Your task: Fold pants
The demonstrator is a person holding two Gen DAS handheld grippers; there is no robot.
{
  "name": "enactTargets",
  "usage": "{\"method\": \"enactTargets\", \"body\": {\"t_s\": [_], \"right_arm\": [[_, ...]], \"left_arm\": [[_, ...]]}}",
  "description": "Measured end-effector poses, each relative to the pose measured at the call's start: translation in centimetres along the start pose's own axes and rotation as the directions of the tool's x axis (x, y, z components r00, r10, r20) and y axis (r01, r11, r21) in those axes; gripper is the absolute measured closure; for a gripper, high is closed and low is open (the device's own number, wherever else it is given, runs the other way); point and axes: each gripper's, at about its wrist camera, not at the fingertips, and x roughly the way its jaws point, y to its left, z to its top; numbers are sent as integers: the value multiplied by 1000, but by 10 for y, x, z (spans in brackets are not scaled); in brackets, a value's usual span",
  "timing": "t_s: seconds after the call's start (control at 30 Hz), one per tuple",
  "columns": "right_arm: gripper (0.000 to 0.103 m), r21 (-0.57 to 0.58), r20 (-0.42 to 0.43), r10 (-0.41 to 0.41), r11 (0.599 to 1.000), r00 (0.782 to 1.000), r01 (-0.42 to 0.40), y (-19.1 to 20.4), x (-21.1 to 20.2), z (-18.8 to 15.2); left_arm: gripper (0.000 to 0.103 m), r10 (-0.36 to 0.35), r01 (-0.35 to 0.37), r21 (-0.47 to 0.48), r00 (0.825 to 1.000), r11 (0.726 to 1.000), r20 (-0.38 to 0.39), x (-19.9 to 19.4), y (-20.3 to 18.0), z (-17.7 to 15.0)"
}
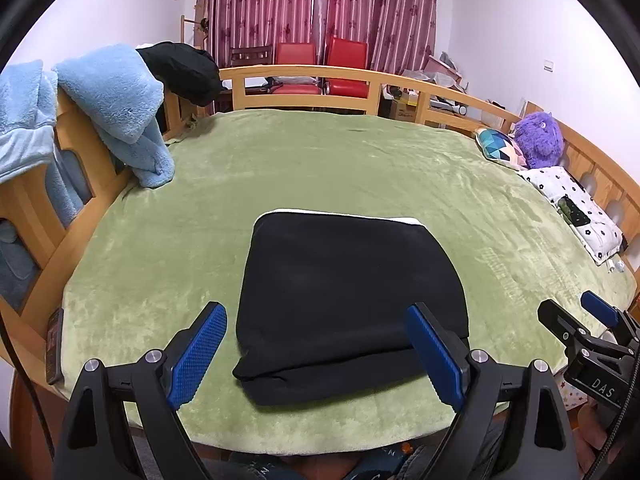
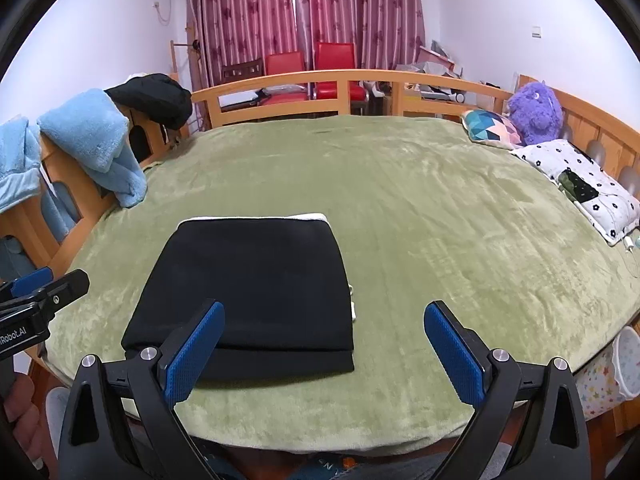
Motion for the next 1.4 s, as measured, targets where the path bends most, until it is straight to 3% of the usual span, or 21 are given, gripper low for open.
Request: {"method": "enactTargets", "body": {"t_s": [1.4], "right_arm": [[4, -6, 13, -13, 1000, 1000, 13, 7, -16, 0]], "left_arm": [[12, 11, -11, -12, 1000, 1000, 15, -18, -5, -1]]}}
